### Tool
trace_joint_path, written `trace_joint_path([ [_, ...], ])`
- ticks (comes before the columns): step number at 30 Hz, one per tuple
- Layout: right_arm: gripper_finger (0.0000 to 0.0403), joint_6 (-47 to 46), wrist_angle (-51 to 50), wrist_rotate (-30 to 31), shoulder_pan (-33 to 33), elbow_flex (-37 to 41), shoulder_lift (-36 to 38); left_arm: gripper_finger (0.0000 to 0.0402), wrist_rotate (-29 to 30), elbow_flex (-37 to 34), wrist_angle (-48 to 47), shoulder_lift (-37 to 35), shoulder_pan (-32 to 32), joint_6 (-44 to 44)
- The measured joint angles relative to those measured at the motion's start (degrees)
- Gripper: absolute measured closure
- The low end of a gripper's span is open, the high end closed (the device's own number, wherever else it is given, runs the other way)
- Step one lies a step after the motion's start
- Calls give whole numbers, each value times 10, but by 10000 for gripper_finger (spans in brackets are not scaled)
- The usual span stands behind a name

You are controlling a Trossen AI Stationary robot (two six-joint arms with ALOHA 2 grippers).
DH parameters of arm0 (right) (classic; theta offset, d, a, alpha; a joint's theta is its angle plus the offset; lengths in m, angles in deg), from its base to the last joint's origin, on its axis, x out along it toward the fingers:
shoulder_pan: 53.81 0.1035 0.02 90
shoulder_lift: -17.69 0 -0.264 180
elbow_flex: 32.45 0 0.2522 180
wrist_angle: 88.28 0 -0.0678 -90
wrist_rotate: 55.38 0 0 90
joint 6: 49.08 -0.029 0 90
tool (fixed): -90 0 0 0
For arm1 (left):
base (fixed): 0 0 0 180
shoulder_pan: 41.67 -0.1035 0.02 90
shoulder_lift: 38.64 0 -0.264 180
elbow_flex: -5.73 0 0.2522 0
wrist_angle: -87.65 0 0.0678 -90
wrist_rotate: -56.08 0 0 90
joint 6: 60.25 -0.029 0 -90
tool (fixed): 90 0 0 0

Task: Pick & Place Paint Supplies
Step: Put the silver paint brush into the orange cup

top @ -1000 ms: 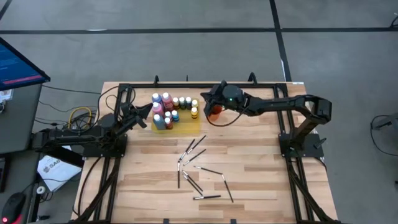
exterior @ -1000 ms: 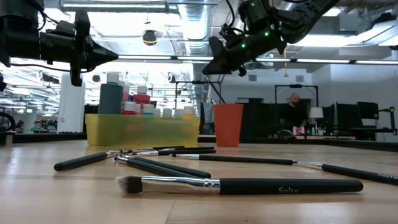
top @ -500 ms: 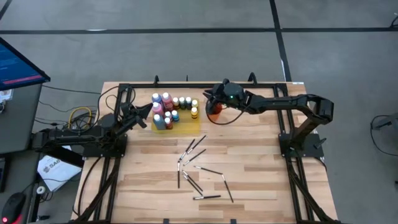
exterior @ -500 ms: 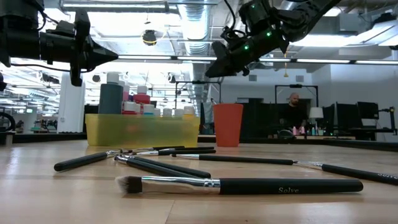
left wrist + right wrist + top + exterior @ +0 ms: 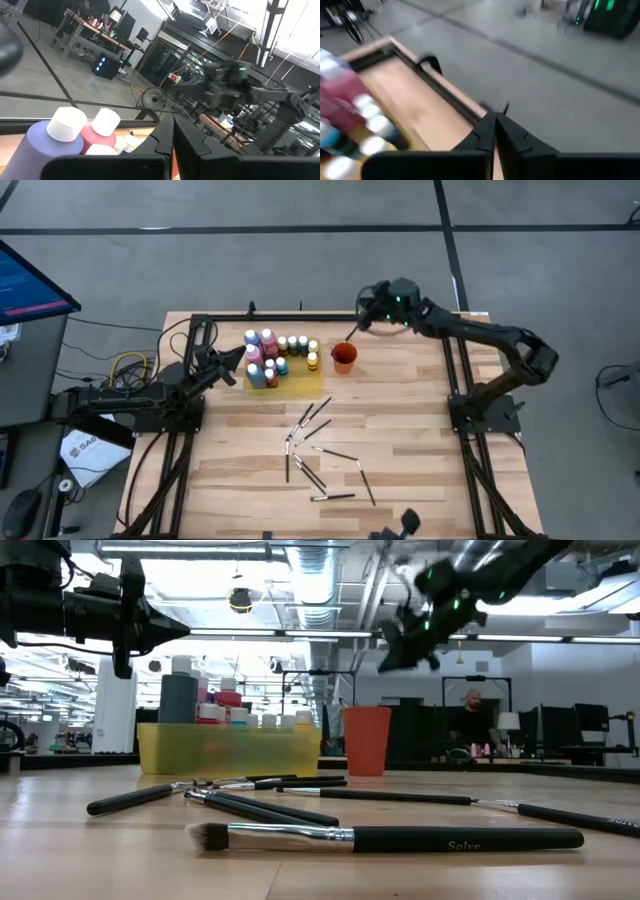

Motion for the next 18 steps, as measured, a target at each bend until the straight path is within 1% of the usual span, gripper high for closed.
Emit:
trace_joint_path([
  [3, 397, -7, -32, -53, -31, -24, -56, 400, 0, 0, 0, 0, 0, 0],
  [6, 401, 0, -70, -101, -42, -64, -117, 400, 0, 0, 0, 0, 0, 0],
  [11, 402, 24, -135, -136, -62, -128, -190, 400, 0, 0, 0, 0, 0, 0],
  [16, 402, 37, -191, -203, -78, -183, -250, 400, 0, 0, 0, 0, 0, 0],
  [18, 402, 38, -215, -218, -77, -209, -272, 400, 0, 0, 0, 0, 0, 0],
])
